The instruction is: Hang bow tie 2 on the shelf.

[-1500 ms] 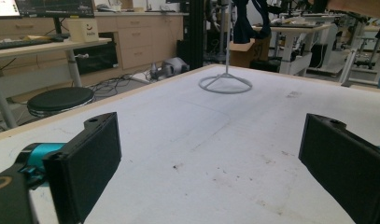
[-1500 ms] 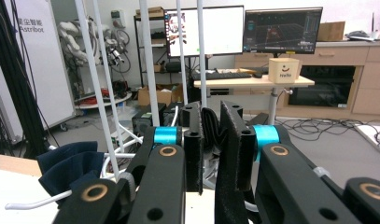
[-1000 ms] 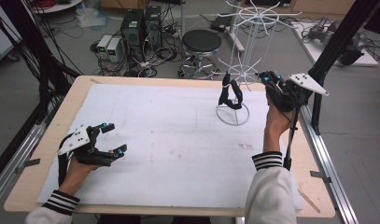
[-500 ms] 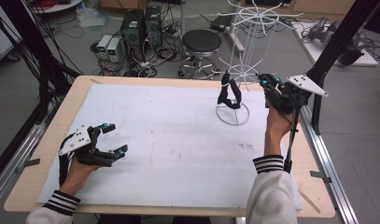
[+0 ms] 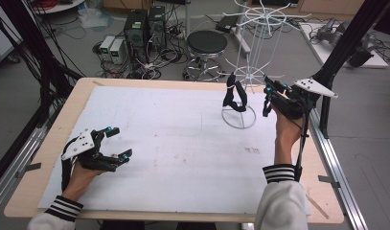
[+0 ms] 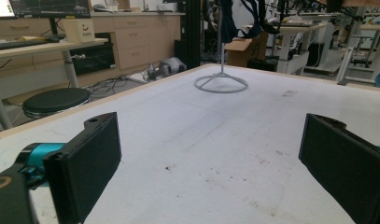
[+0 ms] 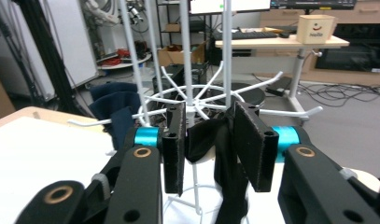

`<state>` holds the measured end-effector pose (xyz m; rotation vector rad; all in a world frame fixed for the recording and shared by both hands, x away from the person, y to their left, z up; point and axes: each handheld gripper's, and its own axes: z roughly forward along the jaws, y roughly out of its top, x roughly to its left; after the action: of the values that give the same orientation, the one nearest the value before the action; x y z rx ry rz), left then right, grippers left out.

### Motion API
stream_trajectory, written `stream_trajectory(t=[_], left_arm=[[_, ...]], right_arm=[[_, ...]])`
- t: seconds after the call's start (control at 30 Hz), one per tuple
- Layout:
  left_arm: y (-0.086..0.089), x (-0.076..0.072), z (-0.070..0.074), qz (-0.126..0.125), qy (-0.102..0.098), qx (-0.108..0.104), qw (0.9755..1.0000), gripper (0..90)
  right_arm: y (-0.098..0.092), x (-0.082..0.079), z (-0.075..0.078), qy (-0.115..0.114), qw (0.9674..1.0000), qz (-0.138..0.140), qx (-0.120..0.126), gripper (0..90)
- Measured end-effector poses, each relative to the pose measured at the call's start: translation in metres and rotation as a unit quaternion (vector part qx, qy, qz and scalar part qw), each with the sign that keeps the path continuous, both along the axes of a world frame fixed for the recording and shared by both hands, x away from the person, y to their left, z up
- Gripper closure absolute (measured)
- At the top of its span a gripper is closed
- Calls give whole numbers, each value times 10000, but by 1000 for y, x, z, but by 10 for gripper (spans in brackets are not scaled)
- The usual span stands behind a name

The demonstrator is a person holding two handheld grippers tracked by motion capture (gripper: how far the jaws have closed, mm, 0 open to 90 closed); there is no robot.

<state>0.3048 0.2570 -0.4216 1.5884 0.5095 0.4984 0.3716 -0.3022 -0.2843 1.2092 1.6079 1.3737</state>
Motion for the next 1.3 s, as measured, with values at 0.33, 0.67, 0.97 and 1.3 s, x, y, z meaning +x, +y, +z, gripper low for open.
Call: stream_trajectory(t=[0.33, 0.67, 0.97, 1.3], left_arm=[[-1, 0, 0, 0, 4, 16, 10000, 62], [0, 0, 0, 14, -7, 21, 10000, 62], [3, 1, 0, 97, -57, -17, 9999, 62], [8, -4, -3, 218, -64, -77, 9997, 62]], right_arm=[[1, -5, 4, -108, 9987, 488, -27, 550], [0, -11, 6, -283, 9962, 813, 149, 320], [8, -27, 5, -527, 9910, 1234, -4, 7], [15, -53, -20, -591, 9871, 1482, -139, 6]])
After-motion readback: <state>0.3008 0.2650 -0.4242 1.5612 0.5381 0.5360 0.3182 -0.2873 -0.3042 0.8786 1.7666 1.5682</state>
